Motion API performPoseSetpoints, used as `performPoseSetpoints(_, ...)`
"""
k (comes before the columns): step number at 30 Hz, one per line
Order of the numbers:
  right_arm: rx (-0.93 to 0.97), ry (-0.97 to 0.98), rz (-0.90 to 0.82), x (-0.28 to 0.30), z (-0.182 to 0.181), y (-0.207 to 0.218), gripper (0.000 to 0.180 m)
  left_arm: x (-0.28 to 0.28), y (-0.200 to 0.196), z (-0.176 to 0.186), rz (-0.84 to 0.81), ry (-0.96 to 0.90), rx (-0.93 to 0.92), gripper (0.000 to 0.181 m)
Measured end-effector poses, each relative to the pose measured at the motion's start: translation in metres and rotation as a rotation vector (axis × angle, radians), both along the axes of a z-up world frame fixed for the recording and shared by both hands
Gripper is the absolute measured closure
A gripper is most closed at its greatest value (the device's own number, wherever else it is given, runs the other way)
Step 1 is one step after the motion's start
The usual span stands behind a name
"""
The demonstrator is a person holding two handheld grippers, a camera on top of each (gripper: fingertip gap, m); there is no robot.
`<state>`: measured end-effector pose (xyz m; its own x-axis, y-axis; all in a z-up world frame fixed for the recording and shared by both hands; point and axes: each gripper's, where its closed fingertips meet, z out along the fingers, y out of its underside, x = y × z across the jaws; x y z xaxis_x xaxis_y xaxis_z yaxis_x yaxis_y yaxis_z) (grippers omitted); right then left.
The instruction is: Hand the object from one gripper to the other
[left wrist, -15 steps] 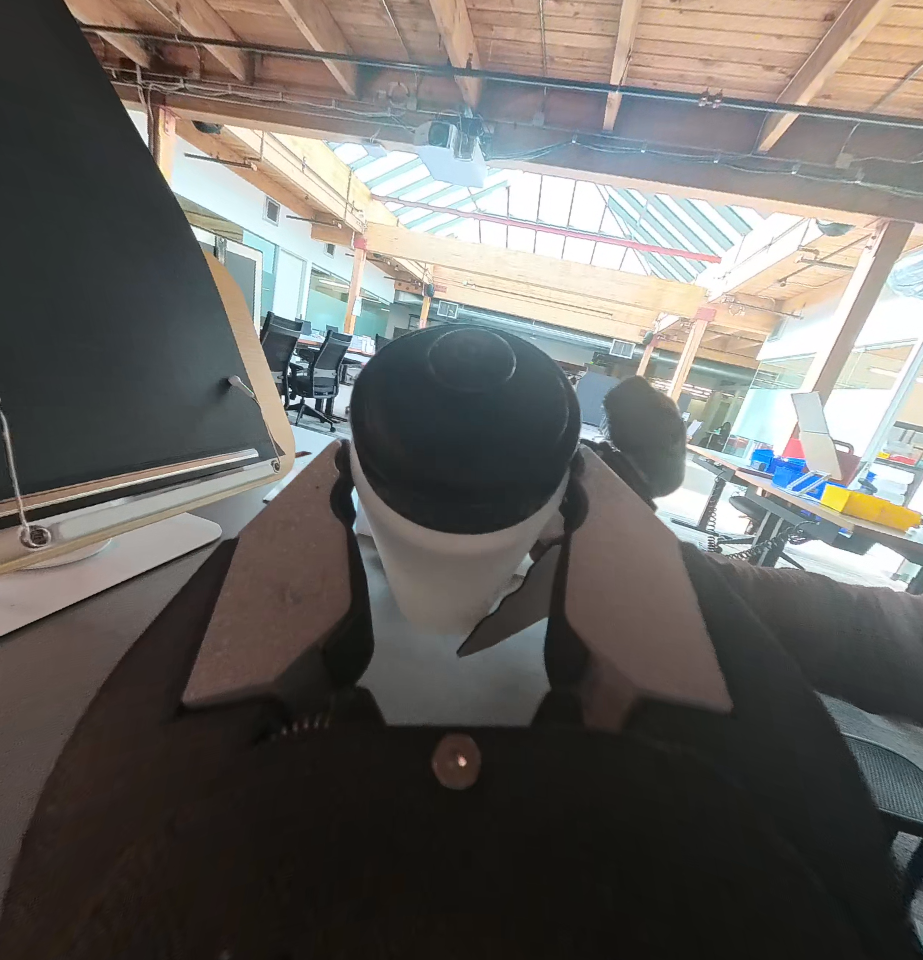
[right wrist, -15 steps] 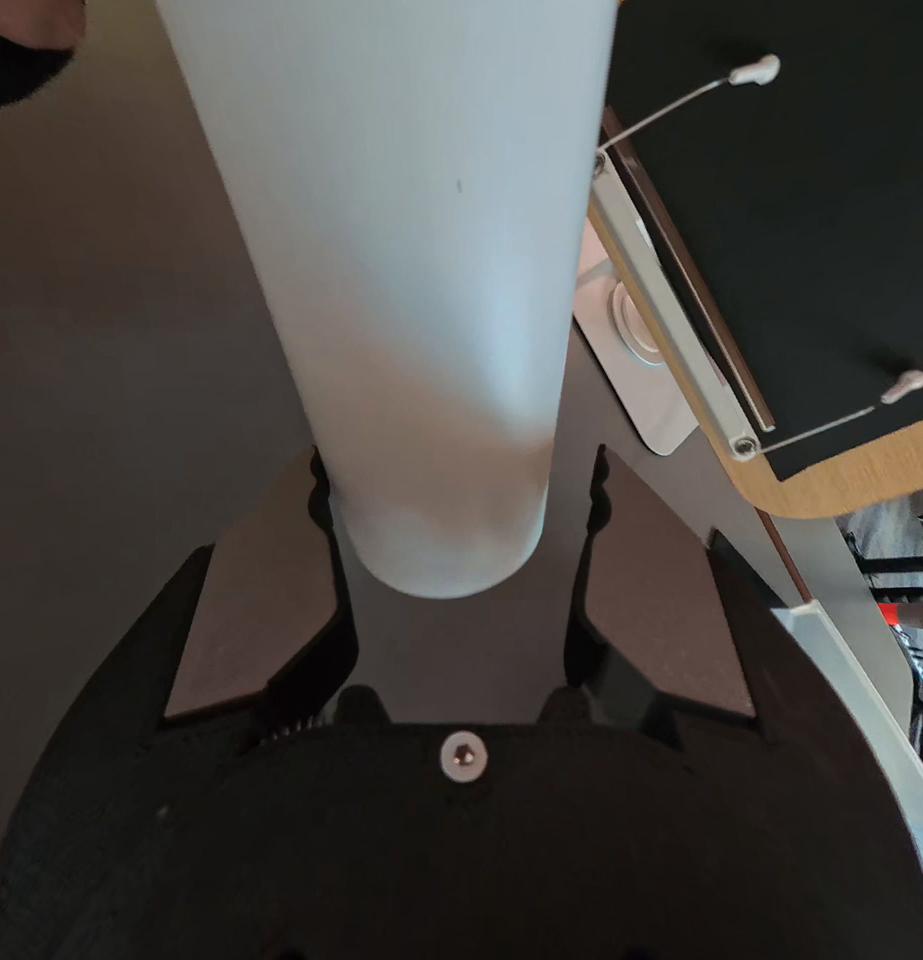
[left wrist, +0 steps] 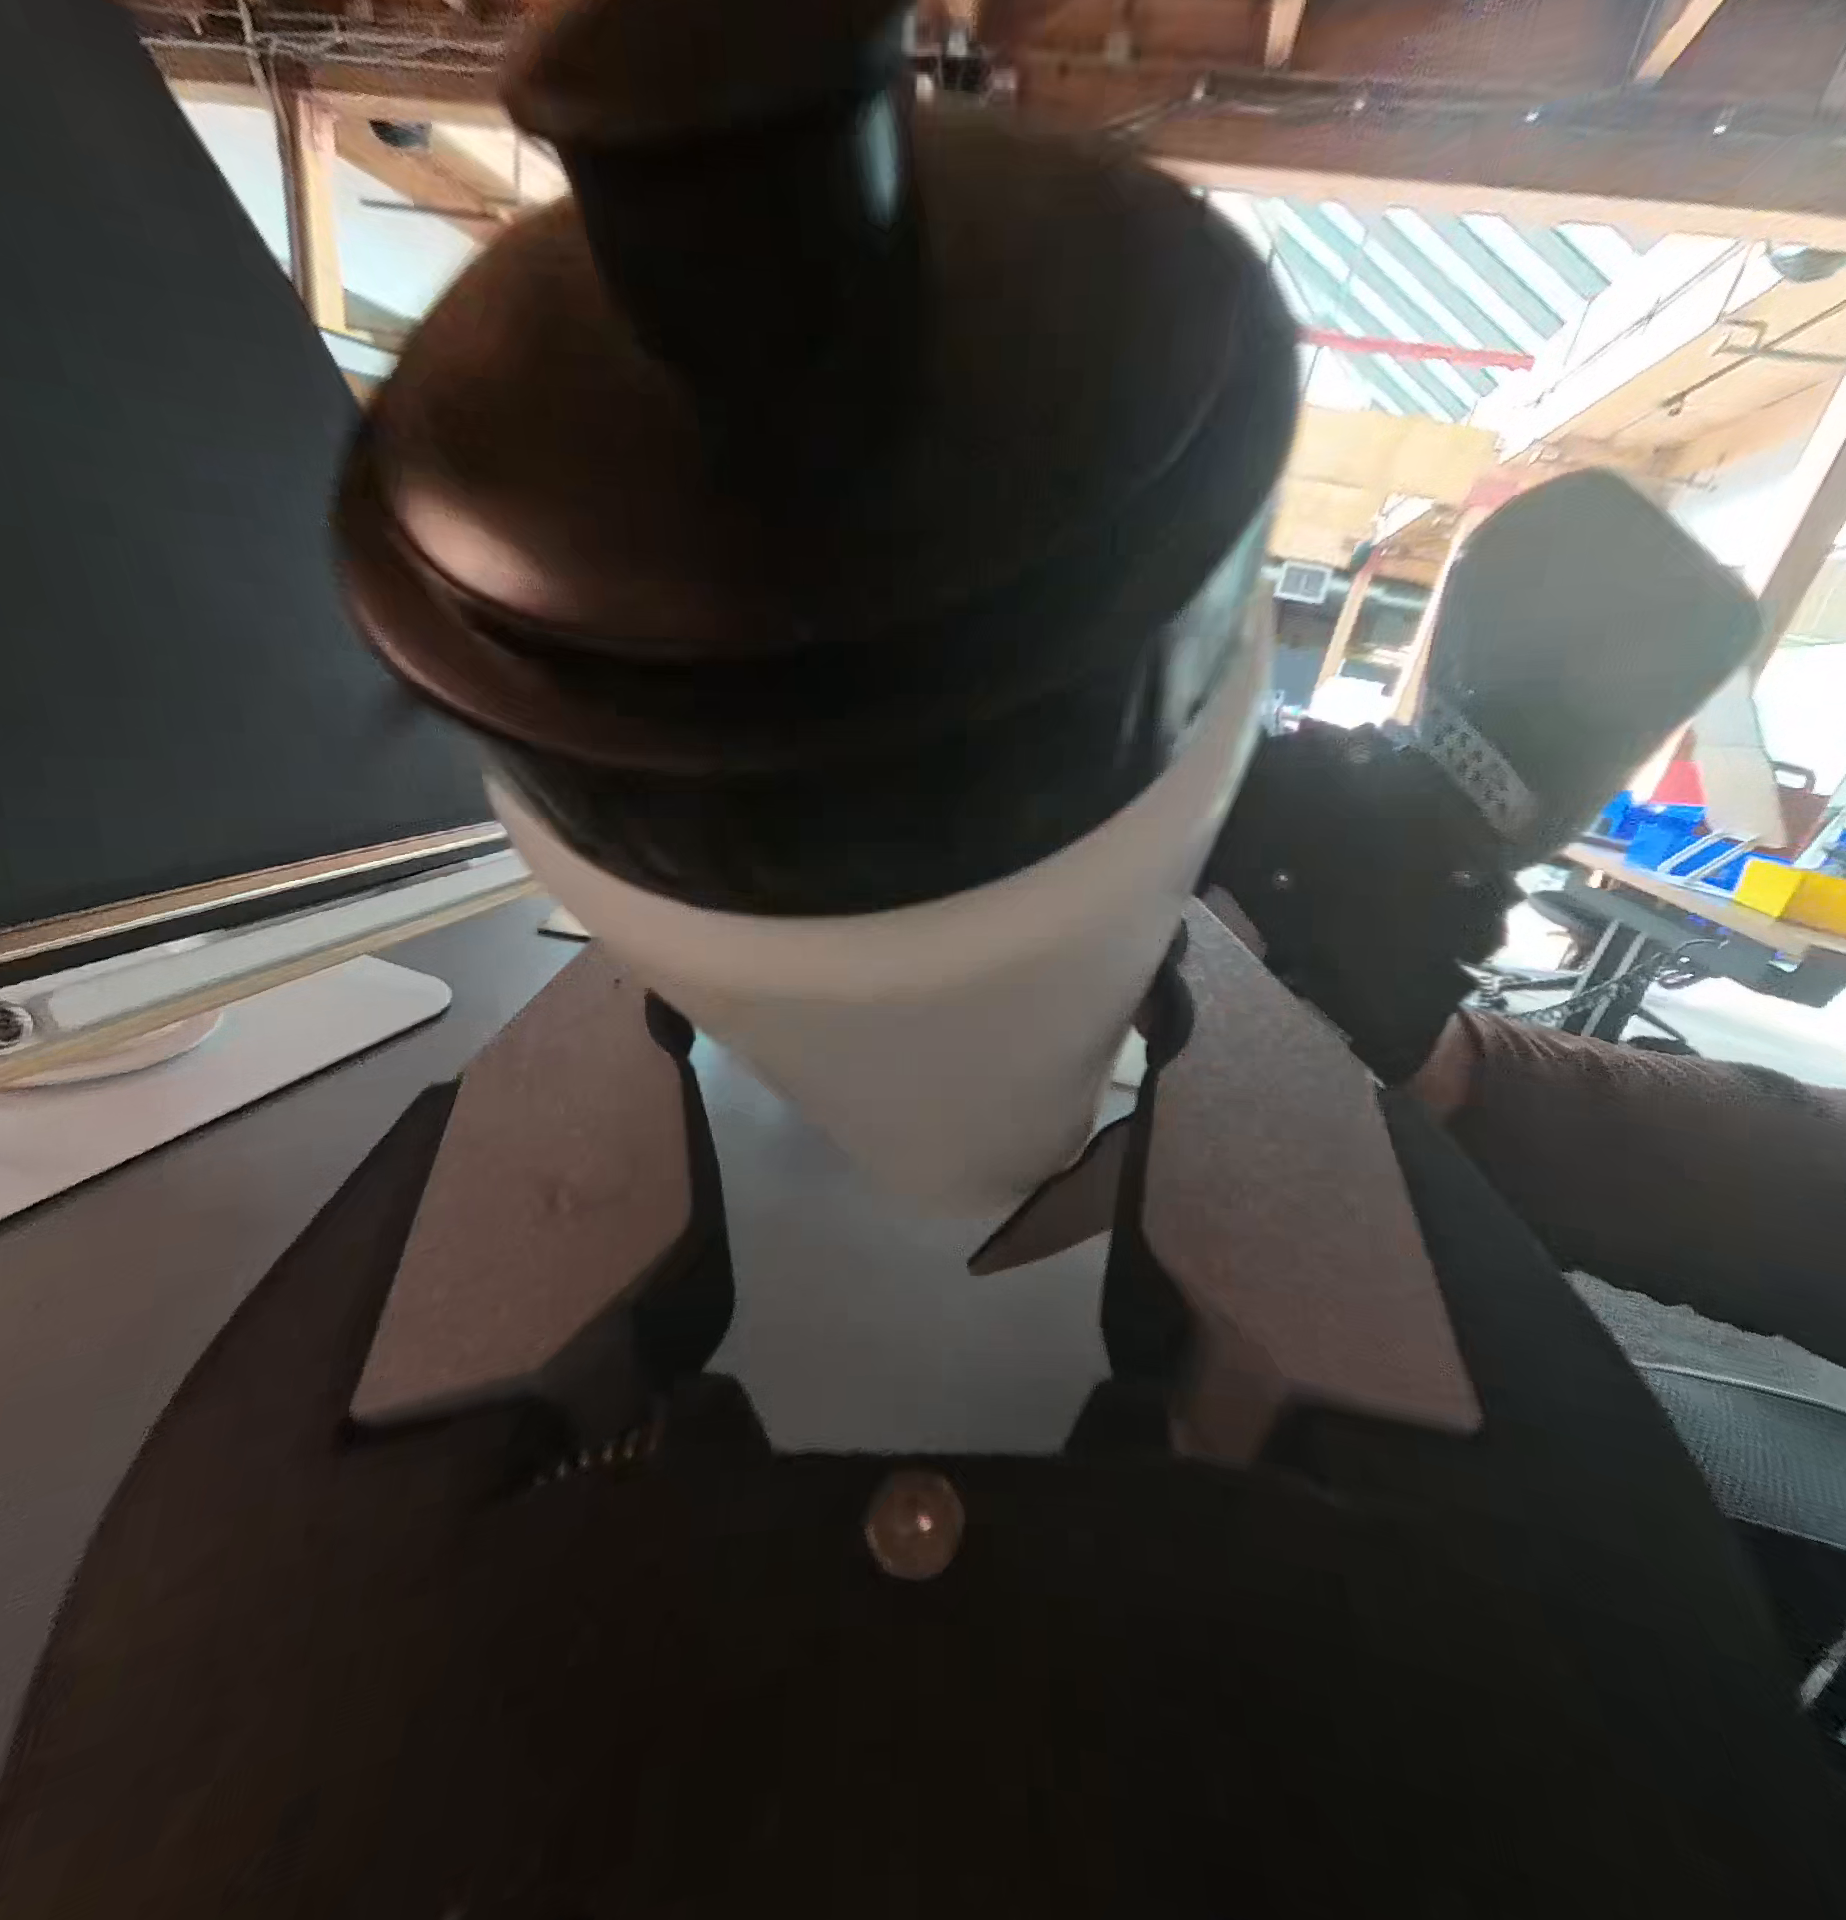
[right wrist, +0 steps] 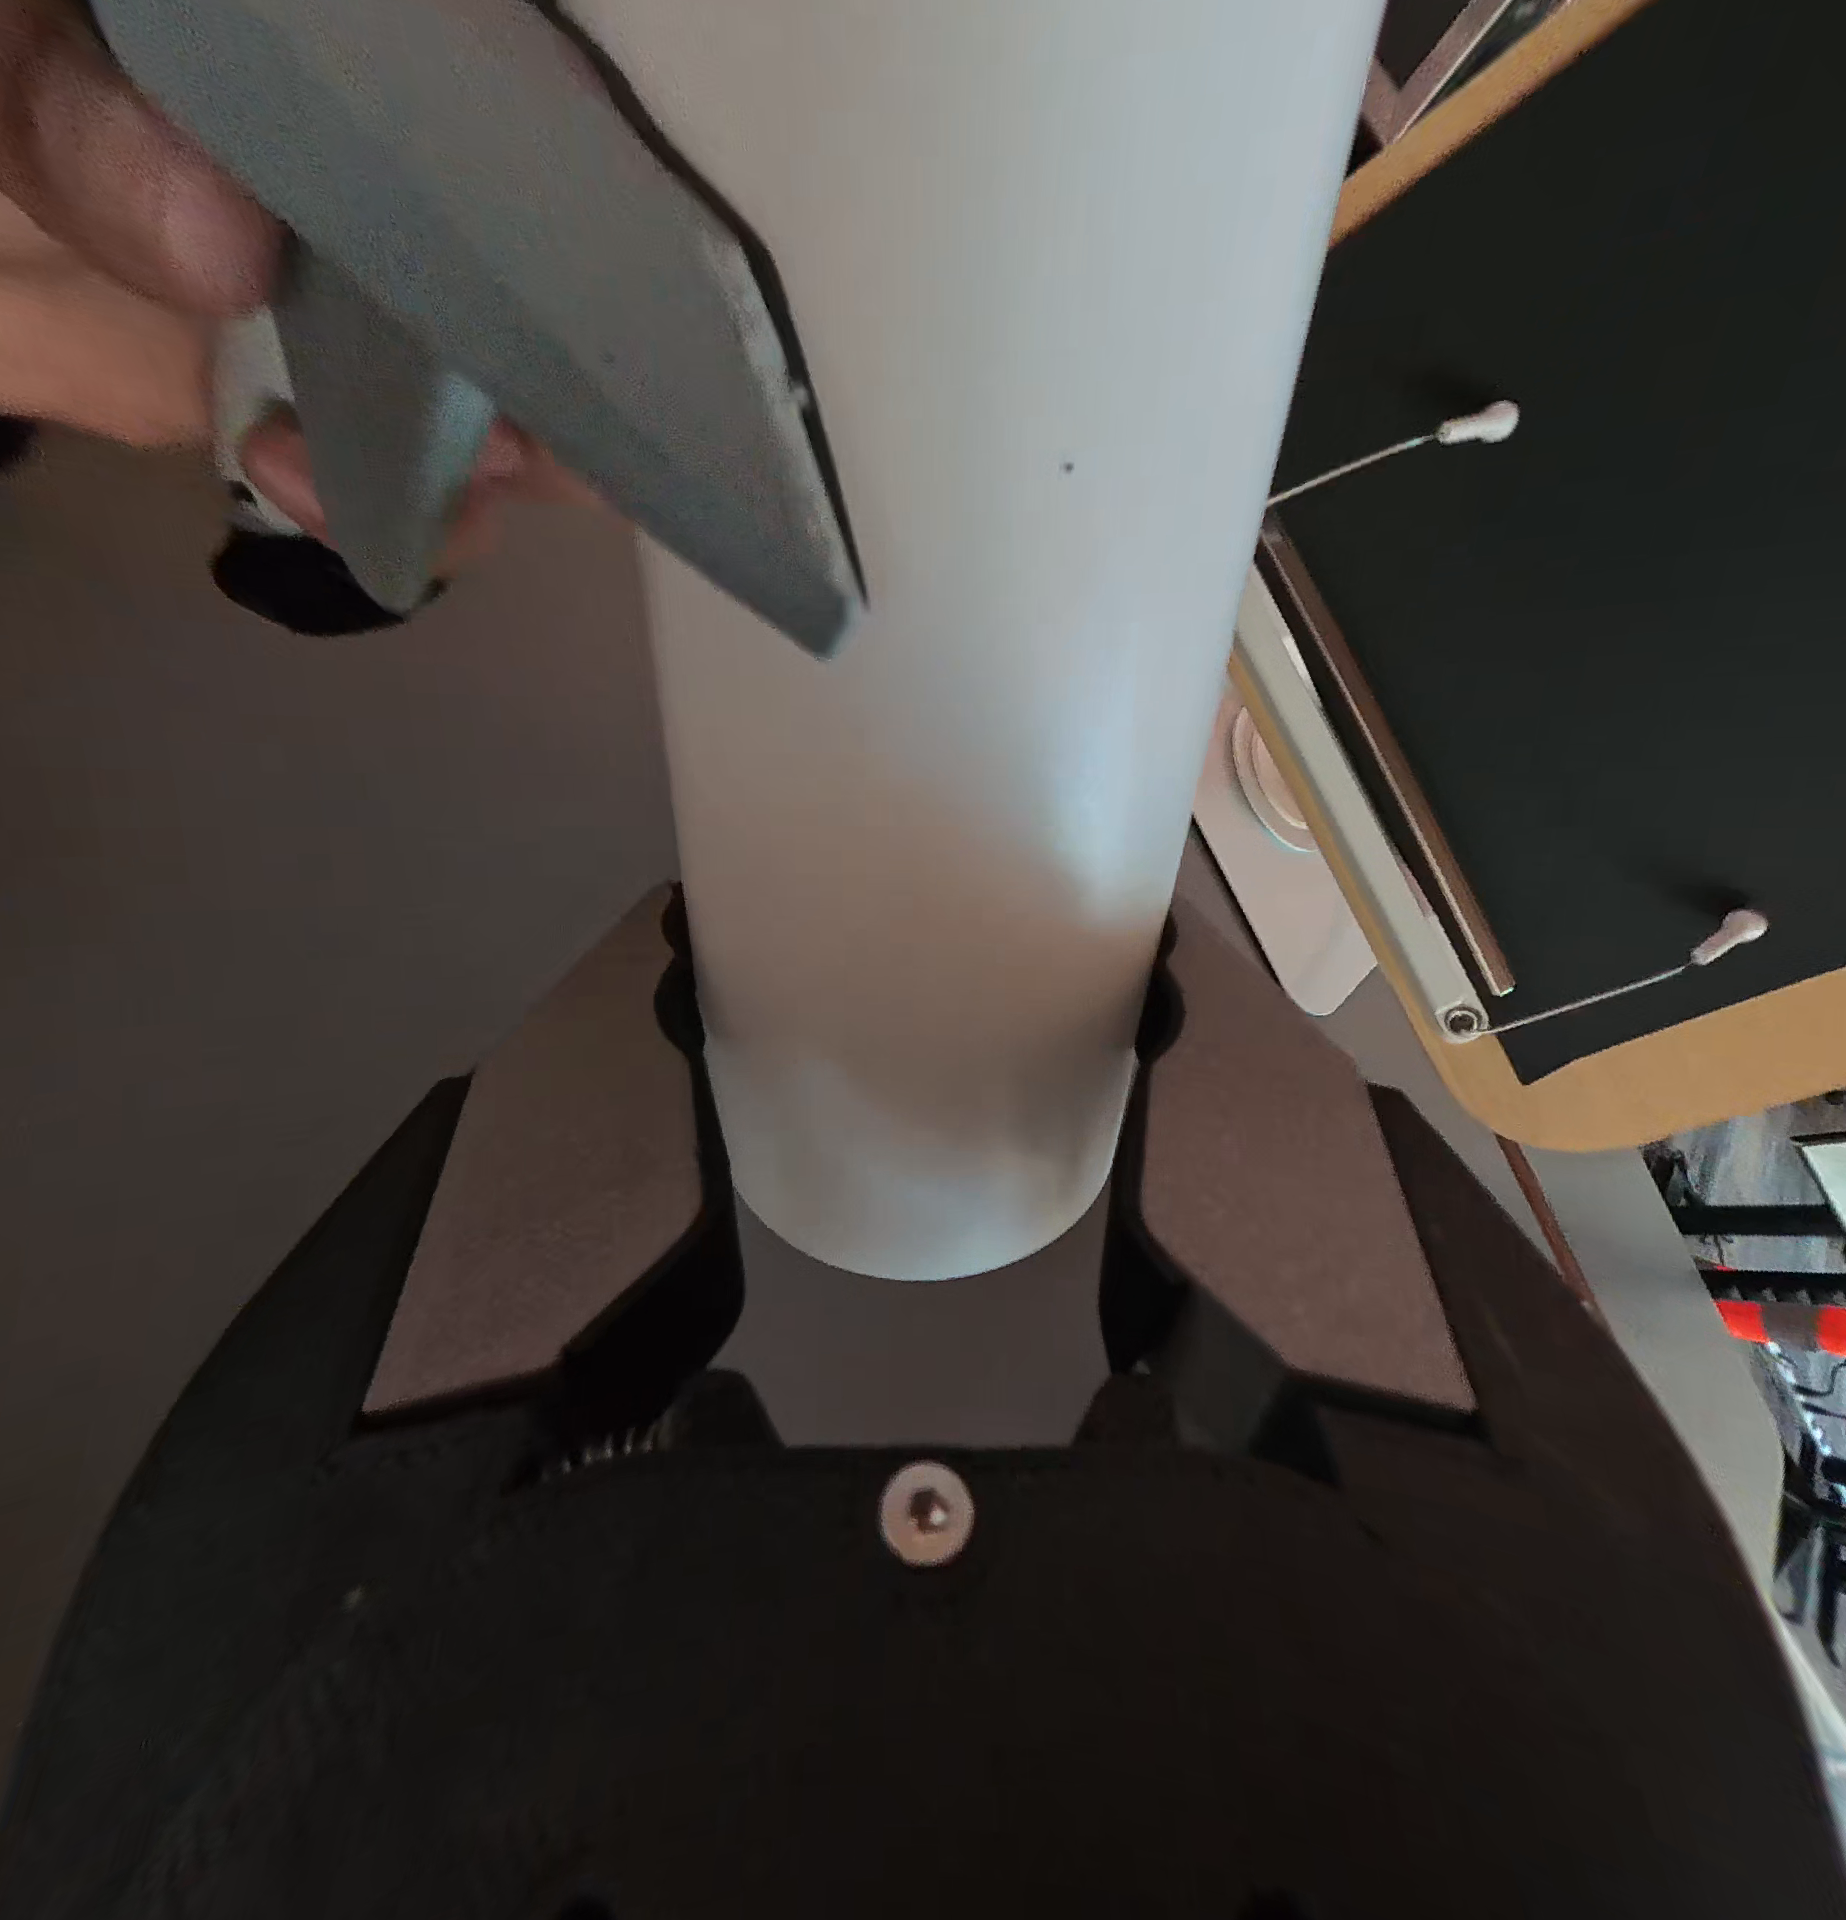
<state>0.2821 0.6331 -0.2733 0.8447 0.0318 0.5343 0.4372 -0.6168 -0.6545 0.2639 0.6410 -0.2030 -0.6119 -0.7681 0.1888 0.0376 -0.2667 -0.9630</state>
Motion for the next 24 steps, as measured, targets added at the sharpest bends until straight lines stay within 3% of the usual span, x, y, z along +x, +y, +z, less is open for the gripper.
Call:
performPoseSetpoints(8,0.046,0.131,0.03,-0.012,-0.002,-0.002,0.095,-0.003,-0.005,-0.001,-0.089,0.024,-0.045,0.094)
performPoseSetpoints(11,0.011,0.174,0.026,-0.013,-0.008,0.004,0.075,-0.004,-0.016,-0.005,-0.133,0.043,-0.034,0.094)
performPoseSetpoints(15,-0.061,0.187,0.005,-0.012,-0.023,0.006,0.081,0.001,-0.018,-0.016,-0.118,0.087,0.004,0.094)
performPoseSetpoints(20,0.066,0.142,-0.096,0.009,0.012,-0.012,0.084,-0.003,-0.008,0.0,-0.107,0.043,-0.089,0.104)
performPoseSetpoints(24,0.138,0.151,-0.224,0.051,0.058,-0.056,0.084,-0.001,0.0,-0.002,-0.077,0.05,-0.08,0.109)
